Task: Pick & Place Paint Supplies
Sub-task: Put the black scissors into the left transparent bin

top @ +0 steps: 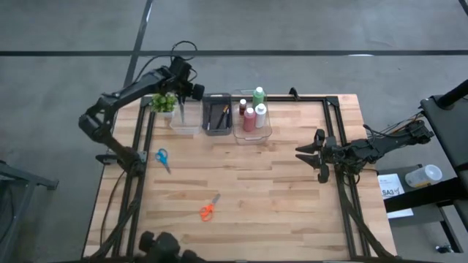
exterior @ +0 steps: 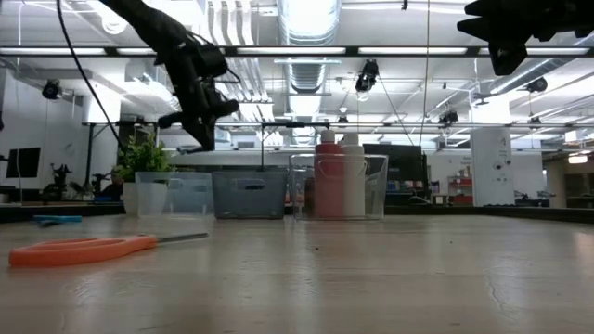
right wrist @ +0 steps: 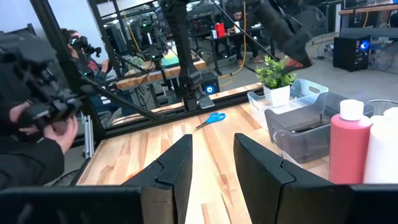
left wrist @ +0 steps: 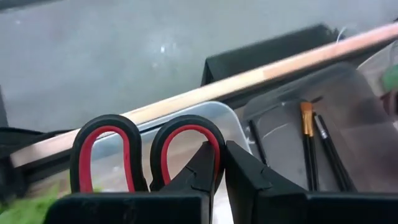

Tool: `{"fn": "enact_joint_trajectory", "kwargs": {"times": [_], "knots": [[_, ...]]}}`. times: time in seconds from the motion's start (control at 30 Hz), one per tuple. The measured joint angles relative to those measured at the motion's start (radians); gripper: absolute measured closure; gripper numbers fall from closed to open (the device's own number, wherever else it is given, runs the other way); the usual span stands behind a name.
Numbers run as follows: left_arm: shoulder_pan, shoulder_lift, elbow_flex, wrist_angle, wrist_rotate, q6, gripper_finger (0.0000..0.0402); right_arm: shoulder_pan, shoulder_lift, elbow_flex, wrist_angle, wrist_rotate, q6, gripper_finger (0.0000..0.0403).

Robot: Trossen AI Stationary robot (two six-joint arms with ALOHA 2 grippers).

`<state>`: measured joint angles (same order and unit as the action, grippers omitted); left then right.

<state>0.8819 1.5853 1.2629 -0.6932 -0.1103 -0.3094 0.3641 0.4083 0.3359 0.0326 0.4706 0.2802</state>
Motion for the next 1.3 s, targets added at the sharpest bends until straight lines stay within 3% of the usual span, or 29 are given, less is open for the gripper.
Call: {"fn": "enact_joint_trajectory", "kwargs": {"times": [0.43,0.93,1.3], "knots": [[0.009,0.19,0.001,0.06,0.022,0.097,0.0377,0.0,0.0,0.0,0.0,0.0,0.0,0.0287],[0.017,0.205,-0.003,0.091,0.005,0.09,0.0375,0.0,0.0,0.0,0.0,0.0,0.0,0.0287],[0.019,0.205,-0.009,0.091,0.002,0.074,0.03,0.0,0.0,0.0,0.0,0.0,0.0,0.0287]]}}
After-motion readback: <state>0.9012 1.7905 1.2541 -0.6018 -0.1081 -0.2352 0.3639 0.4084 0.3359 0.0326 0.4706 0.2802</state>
